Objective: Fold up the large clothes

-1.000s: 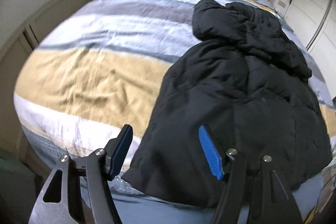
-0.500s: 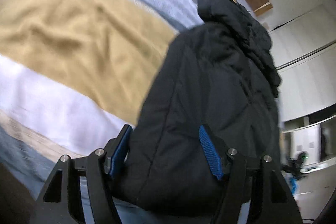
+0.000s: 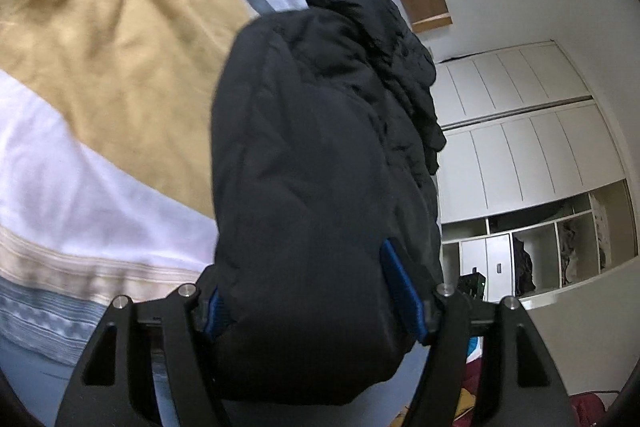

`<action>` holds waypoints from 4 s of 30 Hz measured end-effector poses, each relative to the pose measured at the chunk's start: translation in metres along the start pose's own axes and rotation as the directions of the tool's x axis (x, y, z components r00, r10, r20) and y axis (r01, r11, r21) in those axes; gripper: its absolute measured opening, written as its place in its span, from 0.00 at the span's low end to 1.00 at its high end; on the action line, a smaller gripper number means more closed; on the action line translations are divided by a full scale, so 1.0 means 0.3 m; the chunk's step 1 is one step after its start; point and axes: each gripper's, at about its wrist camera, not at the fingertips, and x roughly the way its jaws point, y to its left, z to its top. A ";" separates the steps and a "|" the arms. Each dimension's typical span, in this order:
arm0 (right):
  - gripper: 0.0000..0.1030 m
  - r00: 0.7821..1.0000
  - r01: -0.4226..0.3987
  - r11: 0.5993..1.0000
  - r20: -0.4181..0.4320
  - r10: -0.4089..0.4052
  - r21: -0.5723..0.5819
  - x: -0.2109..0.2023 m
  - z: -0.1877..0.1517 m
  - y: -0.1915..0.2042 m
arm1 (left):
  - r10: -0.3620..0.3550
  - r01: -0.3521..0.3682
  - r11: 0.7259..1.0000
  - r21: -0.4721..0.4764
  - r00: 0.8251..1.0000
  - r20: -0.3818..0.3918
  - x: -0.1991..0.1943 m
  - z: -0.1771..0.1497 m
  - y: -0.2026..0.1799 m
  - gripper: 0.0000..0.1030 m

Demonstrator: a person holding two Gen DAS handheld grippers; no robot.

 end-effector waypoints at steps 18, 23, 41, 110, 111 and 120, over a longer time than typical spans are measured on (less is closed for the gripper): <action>0.49 0.999 -0.033 0.999 0.015 0.033 0.005 0.046 -0.069 0.011 | 0.137 -0.138 0.988 0.073 0.990 0.015 0.072 -0.065 -0.099 0.34; 0.23 0.997 -0.045 0.999 0.059 0.047 -0.030 0.032 -0.057 0.028 | 0.173 -0.177 0.978 0.111 0.984 0.047 0.065 -0.084 -0.146 0.19; 0.14 0.912 -0.257 0.949 0.280 0.300 -0.182 -0.170 0.156 0.203 | -0.132 0.092 0.975 0.204 0.973 0.191 -0.097 0.111 -0.489 0.14; 0.21 0.882 -0.153 0.930 0.470 -0.024 0.335 0.461 1.763 0.103 | 0.100 -0.035 0.974 -0.222 0.953 0.287 0.821 1.772 -0.229 0.38; 0.22 0.884 -0.156 0.927 0.467 -0.024 0.341 0.462 1.770 0.102 | 0.105 -0.042 0.975 -0.218 0.952 0.287 0.817 1.779 -0.237 0.40; 0.63 0.877 -0.181 0.942 0.480 0.024 0.283 0.421 1.777 0.141 | 0.070 -0.007 0.977 -0.213 0.954 0.292 0.778 1.786 -0.271 0.54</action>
